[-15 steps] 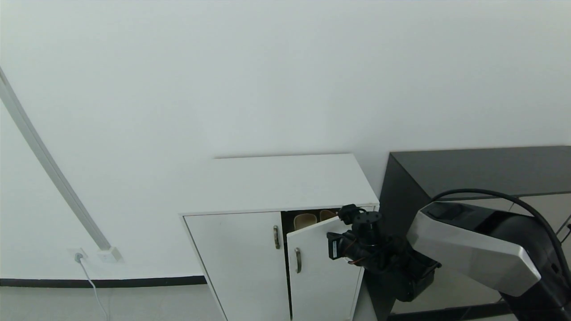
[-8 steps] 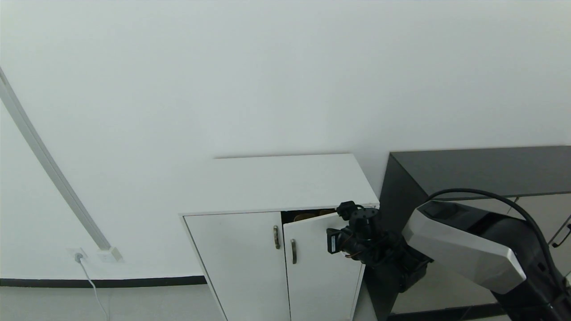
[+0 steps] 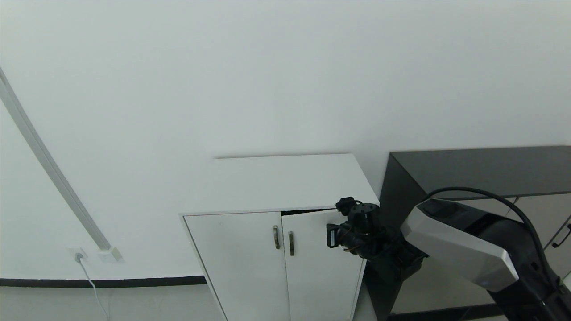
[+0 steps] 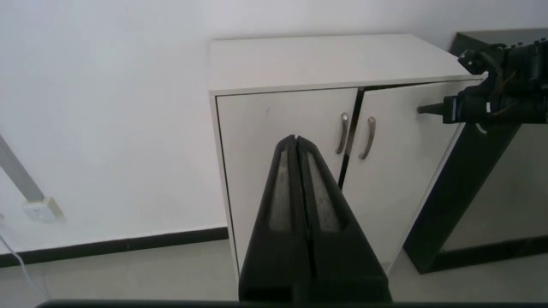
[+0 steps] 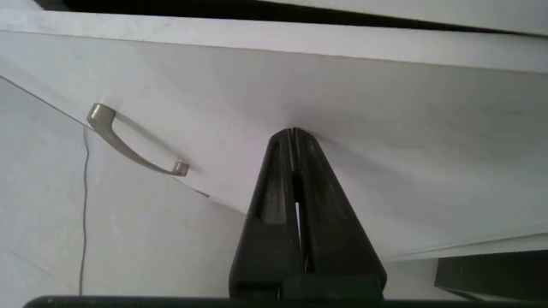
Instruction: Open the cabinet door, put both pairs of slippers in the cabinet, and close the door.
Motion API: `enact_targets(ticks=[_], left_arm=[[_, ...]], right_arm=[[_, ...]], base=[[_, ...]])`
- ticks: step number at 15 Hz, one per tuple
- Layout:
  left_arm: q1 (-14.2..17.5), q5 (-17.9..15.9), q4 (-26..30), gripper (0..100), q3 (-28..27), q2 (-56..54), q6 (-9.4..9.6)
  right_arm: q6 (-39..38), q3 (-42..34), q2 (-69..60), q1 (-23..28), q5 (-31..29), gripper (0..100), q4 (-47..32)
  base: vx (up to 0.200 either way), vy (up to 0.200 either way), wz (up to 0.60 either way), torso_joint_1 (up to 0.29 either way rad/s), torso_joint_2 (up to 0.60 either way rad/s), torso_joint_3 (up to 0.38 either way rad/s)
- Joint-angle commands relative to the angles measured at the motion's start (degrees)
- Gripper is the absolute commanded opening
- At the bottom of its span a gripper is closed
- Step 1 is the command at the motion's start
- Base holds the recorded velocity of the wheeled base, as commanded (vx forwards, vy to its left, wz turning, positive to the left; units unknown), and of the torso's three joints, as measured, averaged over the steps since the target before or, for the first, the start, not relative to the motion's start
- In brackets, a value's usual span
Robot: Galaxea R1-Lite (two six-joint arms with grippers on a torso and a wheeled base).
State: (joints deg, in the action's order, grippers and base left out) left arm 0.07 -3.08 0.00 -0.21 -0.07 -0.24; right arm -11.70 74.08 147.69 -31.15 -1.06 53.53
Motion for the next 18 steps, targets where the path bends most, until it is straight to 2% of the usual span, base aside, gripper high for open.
enact_targets(ticks=[1, 16, 18], left_arm=[[0.0, 0.0, 0.0, 0, 0.0, 0.1, -0.02], [0.0, -0.1, 0.0, 0, 0.0, 0.1, -0.02], [0.0, -0.1, 0.0, 0, 0.0, 0.1, -0.02]], right_arm=[[0.0, 1.1, 0.7, 0.2, 0.0, 0, -0.8], [0.8, 3.6, 1.5, 1.9, 0.0, 0, -1.2], [0.9, 3.4, 1.4, 1.5, -1.6, 0, -1.1]], base=[[0.0, 0.0, 0.0, 0.0, 0.0, 0.0], [0.0, 0.0, 0.0, 0.0, 0.0, 0.0], [0.0, 0.0, 0.0, 0.0, 0.0, 0.0]])
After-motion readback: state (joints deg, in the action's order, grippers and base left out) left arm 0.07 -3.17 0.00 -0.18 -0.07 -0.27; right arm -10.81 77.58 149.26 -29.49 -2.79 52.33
